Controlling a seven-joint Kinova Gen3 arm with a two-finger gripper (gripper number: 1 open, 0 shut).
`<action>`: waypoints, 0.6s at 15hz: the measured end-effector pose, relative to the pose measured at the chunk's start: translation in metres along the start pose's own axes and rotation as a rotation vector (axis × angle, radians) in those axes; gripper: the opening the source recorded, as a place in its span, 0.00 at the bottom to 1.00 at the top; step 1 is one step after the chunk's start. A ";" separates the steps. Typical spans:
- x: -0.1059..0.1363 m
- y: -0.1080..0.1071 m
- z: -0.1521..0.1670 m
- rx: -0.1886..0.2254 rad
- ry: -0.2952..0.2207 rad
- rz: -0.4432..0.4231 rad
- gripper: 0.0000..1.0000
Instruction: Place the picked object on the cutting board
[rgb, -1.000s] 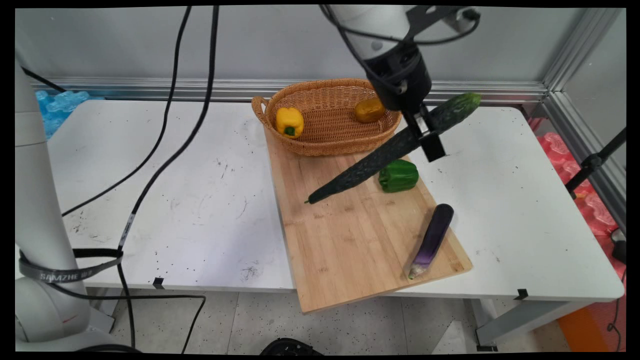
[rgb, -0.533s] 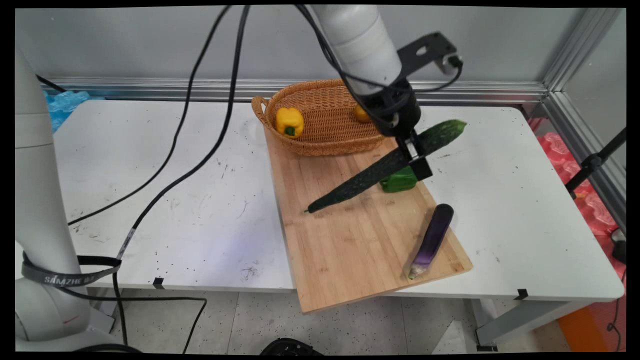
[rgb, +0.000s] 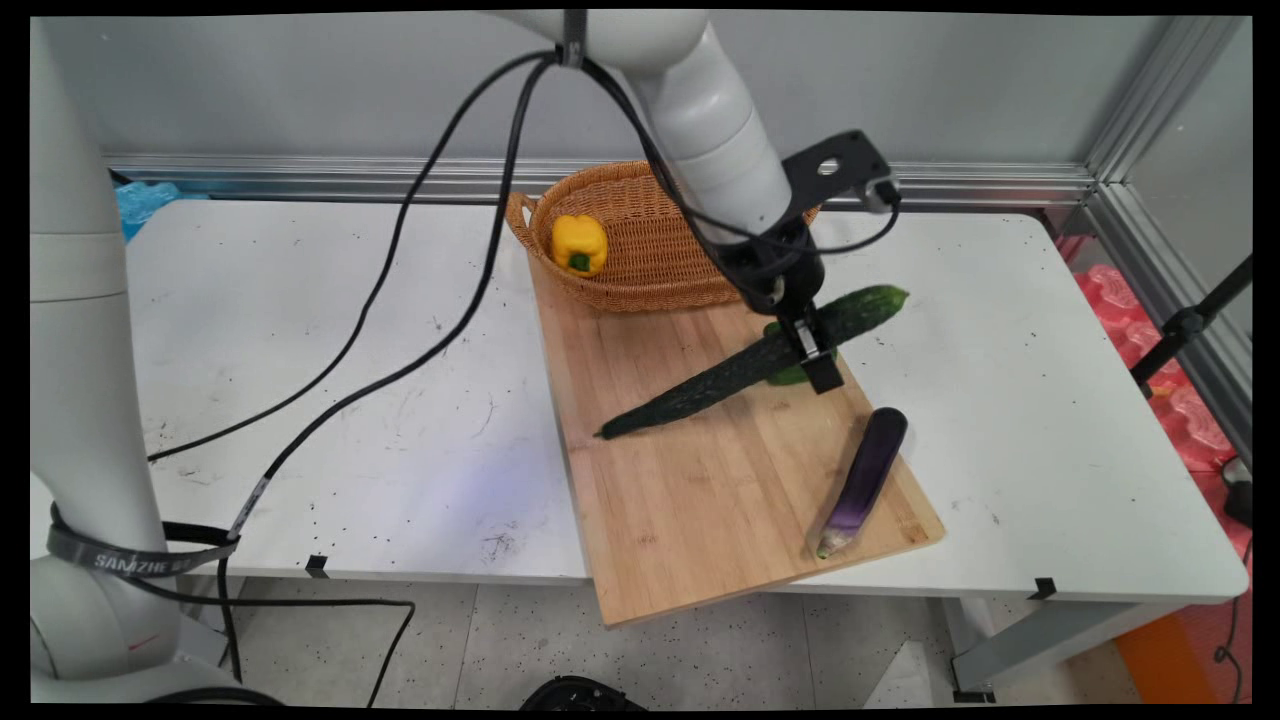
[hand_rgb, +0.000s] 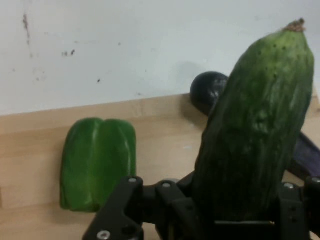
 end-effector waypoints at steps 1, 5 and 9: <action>-0.003 0.000 0.005 0.002 -0.005 -0.001 0.00; -0.014 -0.001 0.020 0.012 -0.018 -0.005 0.00; -0.023 -0.001 0.031 0.017 -0.025 -0.014 0.00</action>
